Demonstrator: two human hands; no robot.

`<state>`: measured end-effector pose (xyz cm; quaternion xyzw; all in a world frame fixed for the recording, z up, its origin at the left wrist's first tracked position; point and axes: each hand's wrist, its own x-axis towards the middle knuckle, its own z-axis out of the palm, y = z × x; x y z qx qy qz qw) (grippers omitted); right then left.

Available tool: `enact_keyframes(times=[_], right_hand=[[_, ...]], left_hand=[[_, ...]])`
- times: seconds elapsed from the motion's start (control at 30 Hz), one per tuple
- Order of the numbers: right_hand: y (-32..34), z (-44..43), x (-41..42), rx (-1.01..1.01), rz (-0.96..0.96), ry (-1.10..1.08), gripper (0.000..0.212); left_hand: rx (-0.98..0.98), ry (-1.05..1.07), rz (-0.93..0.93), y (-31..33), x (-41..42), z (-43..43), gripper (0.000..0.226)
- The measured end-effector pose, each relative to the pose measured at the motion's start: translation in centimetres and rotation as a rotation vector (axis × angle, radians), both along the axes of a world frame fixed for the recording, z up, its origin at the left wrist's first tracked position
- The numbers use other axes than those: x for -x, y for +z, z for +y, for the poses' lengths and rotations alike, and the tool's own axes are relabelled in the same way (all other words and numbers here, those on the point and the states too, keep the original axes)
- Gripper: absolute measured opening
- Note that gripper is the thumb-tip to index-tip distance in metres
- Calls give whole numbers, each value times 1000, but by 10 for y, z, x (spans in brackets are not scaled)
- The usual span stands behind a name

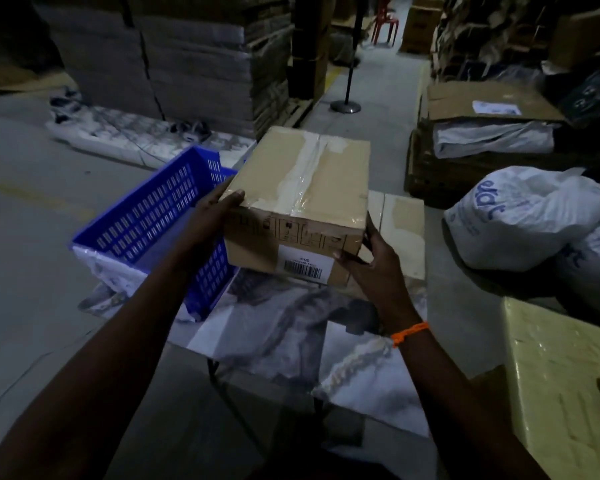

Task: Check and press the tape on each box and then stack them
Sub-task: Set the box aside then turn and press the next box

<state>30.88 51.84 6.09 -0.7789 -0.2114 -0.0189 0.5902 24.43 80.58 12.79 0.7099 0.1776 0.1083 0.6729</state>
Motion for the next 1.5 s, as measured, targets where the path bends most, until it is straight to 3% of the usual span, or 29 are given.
enact_keyframes(times=[0.33,0.57,1.1,1.23,1.33,1.5], right_hand=[[-28,49,-92,79,54,48,91],[-59,59,-95,64,97,29,89],[-66,64,-112,94,93,3,93],[-73,68,-100,94,39,-7,87],[-82,65,-83,129,37,-7,86],[-104,33,-25,246,40,-18,73]], left_hand=[[42,74,159,-27,-98,53,40],[160,118,161,-52,-117,57,43],[154,152,116,-68,-133,60,41],[-33,123,124,-66,-130,60,48],[-256,100,179,-71,-123,56,66],[-664,222,62,-114,-51,-15,63]])
